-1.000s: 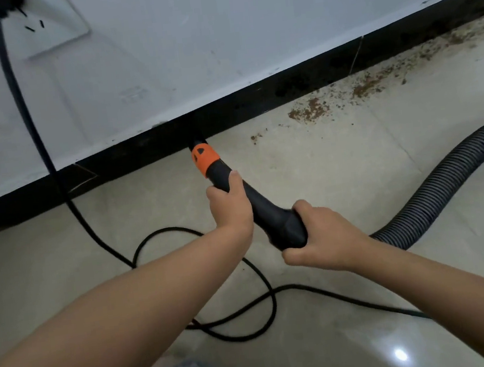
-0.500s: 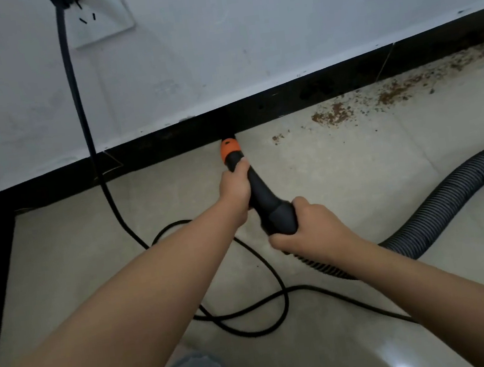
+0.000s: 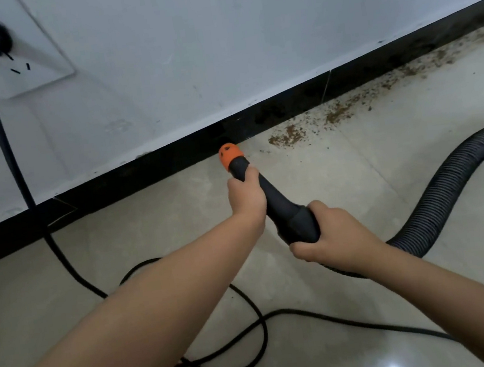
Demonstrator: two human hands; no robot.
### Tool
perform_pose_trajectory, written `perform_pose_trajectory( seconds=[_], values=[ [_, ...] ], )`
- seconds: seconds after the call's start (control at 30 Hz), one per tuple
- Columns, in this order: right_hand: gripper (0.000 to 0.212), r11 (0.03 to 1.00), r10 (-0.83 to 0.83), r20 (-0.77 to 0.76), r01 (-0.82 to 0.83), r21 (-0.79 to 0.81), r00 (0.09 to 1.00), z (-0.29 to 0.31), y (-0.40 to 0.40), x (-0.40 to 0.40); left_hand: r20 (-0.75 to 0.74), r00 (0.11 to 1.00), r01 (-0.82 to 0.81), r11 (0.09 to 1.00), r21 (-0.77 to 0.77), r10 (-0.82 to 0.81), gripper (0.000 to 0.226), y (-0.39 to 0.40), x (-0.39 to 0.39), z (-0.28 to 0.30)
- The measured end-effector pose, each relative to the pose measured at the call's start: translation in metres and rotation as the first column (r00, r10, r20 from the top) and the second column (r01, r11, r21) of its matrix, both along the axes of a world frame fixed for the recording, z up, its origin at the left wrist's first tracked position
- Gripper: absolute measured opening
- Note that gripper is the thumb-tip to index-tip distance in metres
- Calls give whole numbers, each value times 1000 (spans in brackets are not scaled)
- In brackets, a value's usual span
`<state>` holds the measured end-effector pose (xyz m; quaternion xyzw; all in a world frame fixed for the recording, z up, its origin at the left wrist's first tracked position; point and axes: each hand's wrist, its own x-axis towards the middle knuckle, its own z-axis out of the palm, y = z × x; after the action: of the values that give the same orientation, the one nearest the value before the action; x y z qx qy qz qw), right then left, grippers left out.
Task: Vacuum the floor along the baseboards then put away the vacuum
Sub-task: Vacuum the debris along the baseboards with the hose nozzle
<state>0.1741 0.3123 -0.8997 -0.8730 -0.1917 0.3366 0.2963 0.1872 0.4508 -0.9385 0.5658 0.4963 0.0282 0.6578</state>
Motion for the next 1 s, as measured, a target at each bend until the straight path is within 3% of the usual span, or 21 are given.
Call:
perform_pose_trajectory(
  seconds=[0.27, 0.57, 0.67, 1.0],
  values=[
    [35, 995, 97, -57, -99, -30, 994, 8, 8, -40, -88, 996, -41, 993, -112, 31, 44, 11, -47, -8],
    [35, 997, -50, 10, 51, -63, 999, 8, -11, 3, -10, 993, 110, 971, -214, -115, 45, -16, 14, 10],
    [32, 996, -48, 12, 49, -73, 999, 12, -17, 22, -4, 996, 86, 971, -223, -89, 46, -23, 28, 13],
    [28, 961, 246, -130, -260, -98, 960, 42, -33, 4, -193, 980, -79, 987, -143, 50, 46, -33, -31, 23]
  ],
)
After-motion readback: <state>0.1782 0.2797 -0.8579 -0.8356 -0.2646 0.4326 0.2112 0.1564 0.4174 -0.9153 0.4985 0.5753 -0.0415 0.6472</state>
